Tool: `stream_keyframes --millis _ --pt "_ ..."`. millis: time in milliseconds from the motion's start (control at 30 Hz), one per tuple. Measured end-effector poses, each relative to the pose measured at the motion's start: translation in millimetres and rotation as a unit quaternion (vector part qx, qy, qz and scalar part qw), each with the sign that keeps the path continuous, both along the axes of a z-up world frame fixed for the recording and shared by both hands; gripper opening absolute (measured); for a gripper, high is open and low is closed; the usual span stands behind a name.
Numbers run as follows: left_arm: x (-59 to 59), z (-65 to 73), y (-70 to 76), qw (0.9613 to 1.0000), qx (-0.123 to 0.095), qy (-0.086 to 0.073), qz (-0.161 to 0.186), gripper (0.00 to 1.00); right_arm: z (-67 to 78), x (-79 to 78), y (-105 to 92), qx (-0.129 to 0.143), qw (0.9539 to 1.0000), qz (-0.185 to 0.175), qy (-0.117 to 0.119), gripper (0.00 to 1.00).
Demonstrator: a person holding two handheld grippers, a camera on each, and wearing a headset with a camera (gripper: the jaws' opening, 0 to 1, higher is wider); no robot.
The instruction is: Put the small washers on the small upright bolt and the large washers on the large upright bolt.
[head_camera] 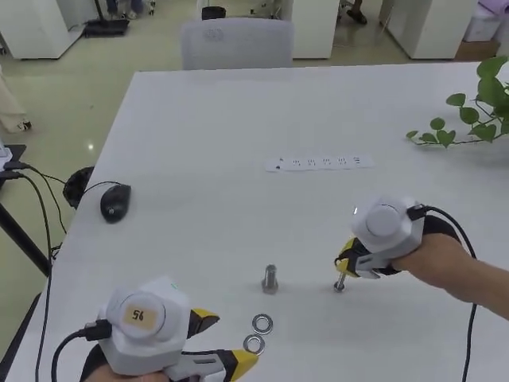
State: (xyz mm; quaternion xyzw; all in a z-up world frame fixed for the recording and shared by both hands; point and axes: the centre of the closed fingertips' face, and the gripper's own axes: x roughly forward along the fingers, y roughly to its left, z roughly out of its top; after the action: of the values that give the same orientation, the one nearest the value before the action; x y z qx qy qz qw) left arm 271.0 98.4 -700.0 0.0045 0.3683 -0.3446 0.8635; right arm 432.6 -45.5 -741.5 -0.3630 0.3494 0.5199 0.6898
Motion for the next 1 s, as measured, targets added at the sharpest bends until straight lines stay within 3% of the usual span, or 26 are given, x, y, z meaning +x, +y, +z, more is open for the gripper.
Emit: stream_keyframes --millis 300,1000 --pt "-1.7 -1.4 2.1 1.0 -0.001 0.002 0.005 0.49 -10.5 -1.9 -10.5 -0.023 0.9997 0.002 0.01 0.13" --pt "-1.9 -1.8 6.8 0.9999 0.0 0.003 0.01 0.49 -20.6 0.1 -9.7 -0.031 0.9992 -0.005 0.024 0.13"
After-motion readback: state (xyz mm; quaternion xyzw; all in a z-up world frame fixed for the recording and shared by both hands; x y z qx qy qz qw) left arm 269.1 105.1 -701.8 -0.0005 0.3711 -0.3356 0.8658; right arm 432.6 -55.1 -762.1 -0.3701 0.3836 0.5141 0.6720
